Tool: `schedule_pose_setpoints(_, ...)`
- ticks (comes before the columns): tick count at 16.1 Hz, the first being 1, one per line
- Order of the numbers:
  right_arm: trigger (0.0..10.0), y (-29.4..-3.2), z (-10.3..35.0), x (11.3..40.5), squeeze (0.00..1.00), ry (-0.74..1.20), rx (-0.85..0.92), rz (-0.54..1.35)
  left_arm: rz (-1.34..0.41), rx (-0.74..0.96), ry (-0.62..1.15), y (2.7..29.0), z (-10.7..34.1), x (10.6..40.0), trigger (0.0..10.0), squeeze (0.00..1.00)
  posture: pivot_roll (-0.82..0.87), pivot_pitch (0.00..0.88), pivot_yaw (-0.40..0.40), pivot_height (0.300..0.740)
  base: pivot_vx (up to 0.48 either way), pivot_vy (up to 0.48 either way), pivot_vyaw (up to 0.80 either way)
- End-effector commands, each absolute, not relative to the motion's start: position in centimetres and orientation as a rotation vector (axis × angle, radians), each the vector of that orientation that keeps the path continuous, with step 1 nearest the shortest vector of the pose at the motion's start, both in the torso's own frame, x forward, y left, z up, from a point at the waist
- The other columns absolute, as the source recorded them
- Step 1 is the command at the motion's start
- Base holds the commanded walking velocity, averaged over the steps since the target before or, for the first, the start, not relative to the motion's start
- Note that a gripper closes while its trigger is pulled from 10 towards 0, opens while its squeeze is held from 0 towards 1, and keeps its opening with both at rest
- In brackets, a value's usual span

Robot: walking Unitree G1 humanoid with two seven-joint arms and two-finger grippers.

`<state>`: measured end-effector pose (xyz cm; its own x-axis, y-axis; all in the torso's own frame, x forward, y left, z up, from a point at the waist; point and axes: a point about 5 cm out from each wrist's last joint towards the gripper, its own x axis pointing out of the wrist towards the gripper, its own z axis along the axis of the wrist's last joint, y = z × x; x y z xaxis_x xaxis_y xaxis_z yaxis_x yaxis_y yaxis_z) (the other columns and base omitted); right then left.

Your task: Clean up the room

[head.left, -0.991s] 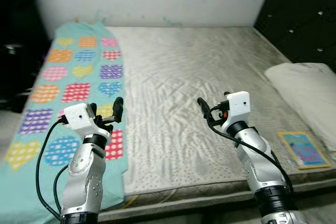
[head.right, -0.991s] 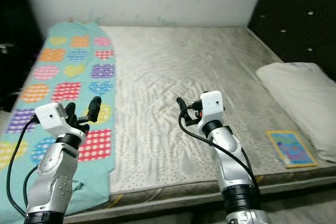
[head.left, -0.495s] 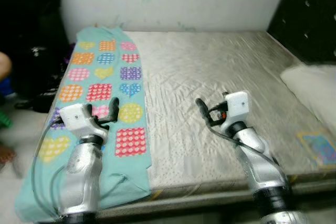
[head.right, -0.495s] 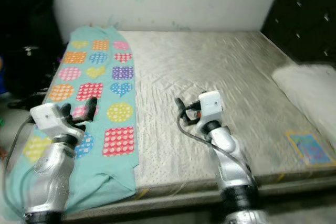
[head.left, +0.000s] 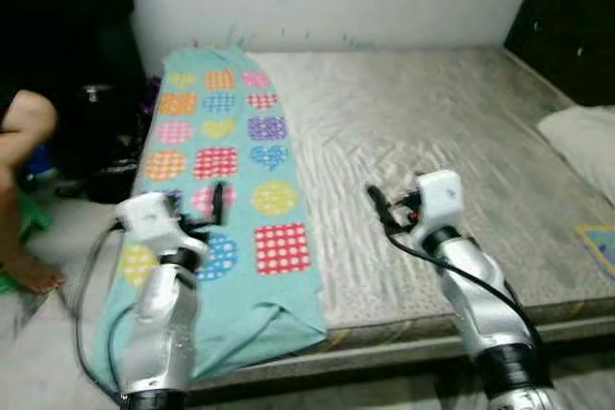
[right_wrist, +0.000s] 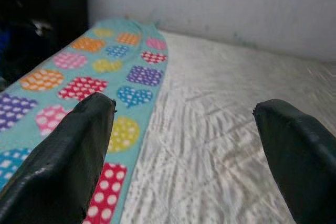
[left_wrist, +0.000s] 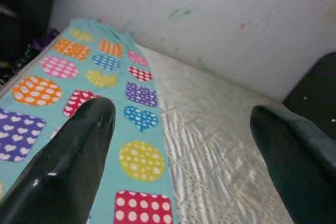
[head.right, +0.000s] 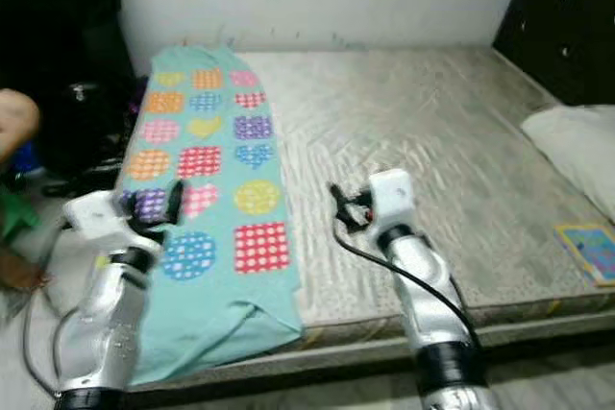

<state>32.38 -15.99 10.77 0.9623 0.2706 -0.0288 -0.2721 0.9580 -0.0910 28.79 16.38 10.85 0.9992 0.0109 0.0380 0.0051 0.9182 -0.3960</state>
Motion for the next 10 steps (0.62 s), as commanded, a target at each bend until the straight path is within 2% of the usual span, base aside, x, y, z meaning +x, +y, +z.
schedule_pose_setpoints(1, 10.0, -15.53, 11.33, 32.66, 0.00, -0.004, -0.093, 0.286, 0.016, -0.394, -0.045, 16.90, 10.97, 28.85, 10.0, 0.00, -0.04, 0.000, -0.042, 0.740, 0.000, 0.000, 0.00)
schedule_pose_setpoints(7, 10.0, -15.19, 11.12, 32.57, 0.00, 0.003, -0.102, 0.298, -0.008, -0.393, -0.064, 16.74, 11.27, 28.95, 10.0, 0.00, -0.04, 0.000, -0.038, 0.740, 0.000, 0.000, 0.00)
schedule_pose_setpoints(10, 10.0, -15.23, 11.03, 32.57, 0.00, 0.008, -0.096, 0.294, 0.000, -0.413, -0.060, 16.73, 11.28, 28.99, 10.0, 0.00, -0.04, 0.000, -0.037, 0.740, 0.000, 0.462, 0.00)
